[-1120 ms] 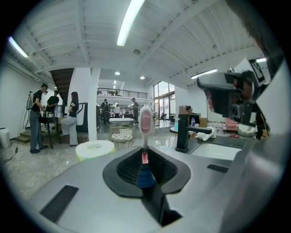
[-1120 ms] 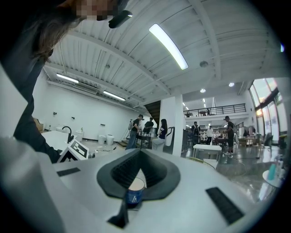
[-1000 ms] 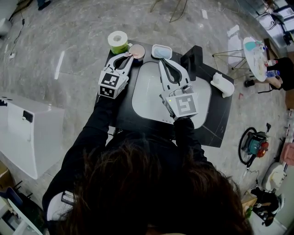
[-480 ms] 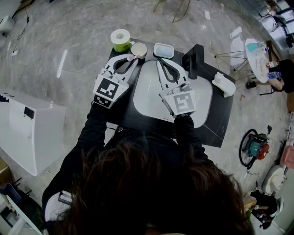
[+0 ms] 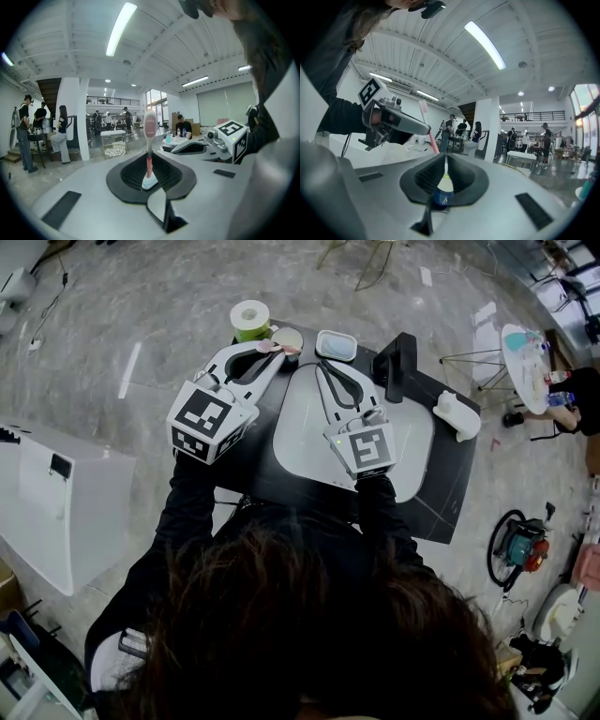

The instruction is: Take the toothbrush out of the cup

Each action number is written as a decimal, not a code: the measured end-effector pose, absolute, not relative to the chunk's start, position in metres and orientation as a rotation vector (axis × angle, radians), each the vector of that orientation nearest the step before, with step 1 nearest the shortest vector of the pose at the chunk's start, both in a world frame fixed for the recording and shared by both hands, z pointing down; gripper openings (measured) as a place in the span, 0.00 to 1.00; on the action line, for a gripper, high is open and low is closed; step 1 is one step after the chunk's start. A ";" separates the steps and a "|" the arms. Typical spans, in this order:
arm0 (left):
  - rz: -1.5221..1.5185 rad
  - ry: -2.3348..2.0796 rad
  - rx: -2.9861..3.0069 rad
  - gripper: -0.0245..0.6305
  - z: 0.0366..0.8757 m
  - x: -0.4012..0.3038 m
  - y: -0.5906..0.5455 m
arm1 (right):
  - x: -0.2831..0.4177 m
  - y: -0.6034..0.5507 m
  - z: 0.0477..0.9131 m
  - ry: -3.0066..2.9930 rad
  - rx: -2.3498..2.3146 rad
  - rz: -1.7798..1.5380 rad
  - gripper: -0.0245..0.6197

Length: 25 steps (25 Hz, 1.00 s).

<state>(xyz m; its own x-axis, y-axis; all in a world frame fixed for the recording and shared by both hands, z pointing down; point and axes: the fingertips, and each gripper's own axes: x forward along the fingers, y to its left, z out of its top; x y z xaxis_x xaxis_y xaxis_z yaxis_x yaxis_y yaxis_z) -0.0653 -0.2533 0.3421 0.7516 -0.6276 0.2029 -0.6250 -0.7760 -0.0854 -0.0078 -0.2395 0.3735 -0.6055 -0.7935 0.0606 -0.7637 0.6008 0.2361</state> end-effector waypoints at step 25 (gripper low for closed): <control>-0.464 0.771 -3.002 0.10 0.322 -0.033 -0.210 | -0.027 -0.240 0.412 -2.573 1.183 -0.249 0.20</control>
<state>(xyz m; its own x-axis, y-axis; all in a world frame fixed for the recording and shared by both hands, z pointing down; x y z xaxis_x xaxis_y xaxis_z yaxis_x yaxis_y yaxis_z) -0.0333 -0.2102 0.3222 0.8352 -0.4722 0.2820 -0.4699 -0.8791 -0.0802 -0.0275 -0.2400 0.4122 -0.6168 -0.7625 0.1954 -0.7109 0.6462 0.2775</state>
